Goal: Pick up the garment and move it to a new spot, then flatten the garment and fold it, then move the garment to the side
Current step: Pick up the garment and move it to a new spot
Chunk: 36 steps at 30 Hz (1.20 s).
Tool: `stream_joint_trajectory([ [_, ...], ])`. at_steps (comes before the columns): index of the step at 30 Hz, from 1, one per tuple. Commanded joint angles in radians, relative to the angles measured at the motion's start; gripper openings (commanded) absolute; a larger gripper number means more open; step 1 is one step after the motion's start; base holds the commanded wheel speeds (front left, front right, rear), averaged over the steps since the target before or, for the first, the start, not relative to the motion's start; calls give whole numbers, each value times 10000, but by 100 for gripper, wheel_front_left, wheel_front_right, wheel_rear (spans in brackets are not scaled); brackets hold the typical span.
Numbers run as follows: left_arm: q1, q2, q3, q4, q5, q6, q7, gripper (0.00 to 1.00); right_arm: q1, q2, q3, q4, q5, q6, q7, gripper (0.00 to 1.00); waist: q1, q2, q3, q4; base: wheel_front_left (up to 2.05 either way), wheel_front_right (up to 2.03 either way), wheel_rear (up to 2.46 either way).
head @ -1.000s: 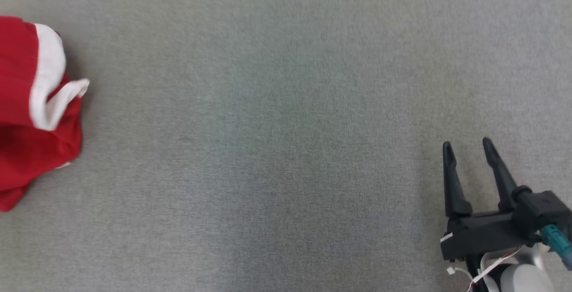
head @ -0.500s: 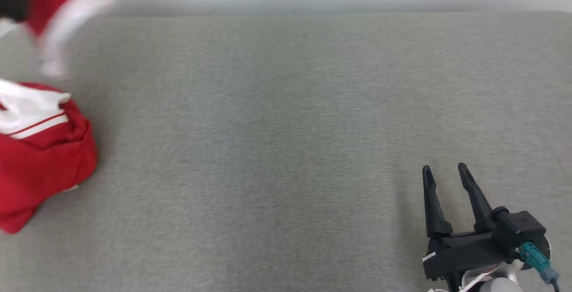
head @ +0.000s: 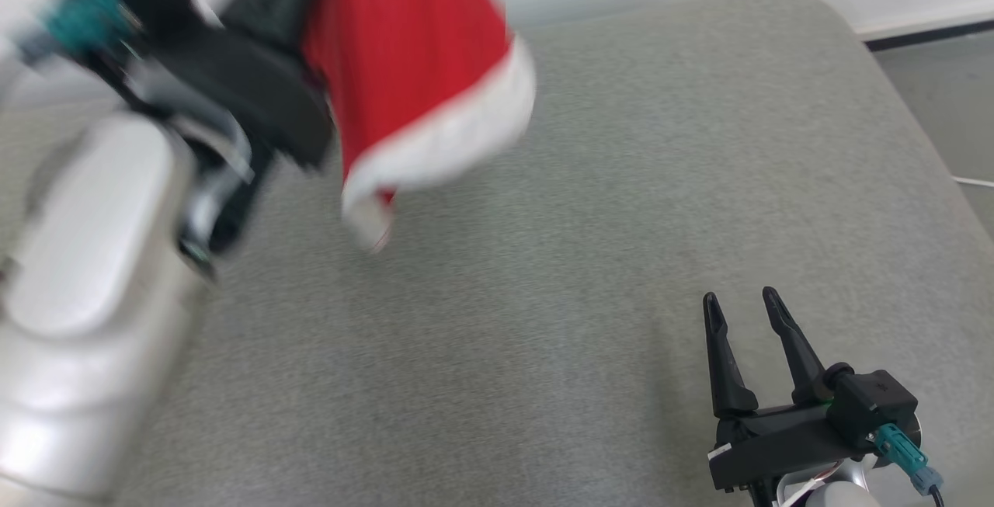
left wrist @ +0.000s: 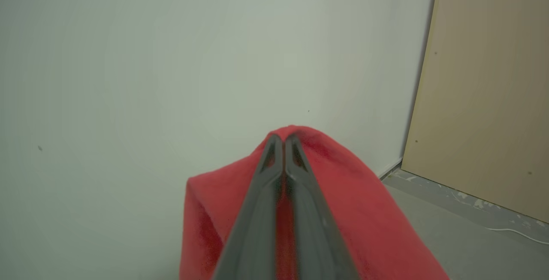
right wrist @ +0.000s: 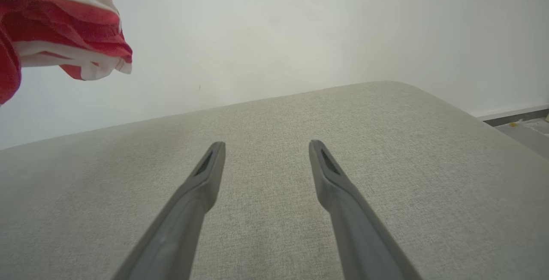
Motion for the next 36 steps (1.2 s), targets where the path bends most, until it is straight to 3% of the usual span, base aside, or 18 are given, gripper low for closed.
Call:
stream_joint_trajectory([
  [1,274,-50,-14,1,-66,60,-78,0,-38,-9,4,18,80,-21,-38,100,1,1,22,-363,0,0,0],
  [9,2970,-826,-779,737,-373,351,-589,0,59,-13,-109,38,-112,-21,-116,100,1,1,14,-115,0,0,0],
  [11,3357,-1018,-1010,1037,-324,320,-746,100,66,-11,-108,19,-211,-21,-108,100,1,1,-27,25,0,0,0],
  [15,3458,-1267,-1241,1350,-173,242,-1167,100,99,-13,-187,-49,-391,-21,-11,100,1,1,-220,382,0,0,0],
  [20,3300,-1215,-807,1103,45,390,-1704,100,373,-13,-325,-173,-585,-21,142,100,1,1,-663,922,0,0,0],
  [28,4357,-216,460,-77,585,927,-1846,100,874,-13,-412,-524,-744,-21,458,100,1,1,-1390,1910,0,0,0],
  [36,6665,895,1987,-1716,1057,1560,-1848,100,1215,-13,-448,-955,-800,-21,828,100,1,1,-1833,2548,0,0,0],
])
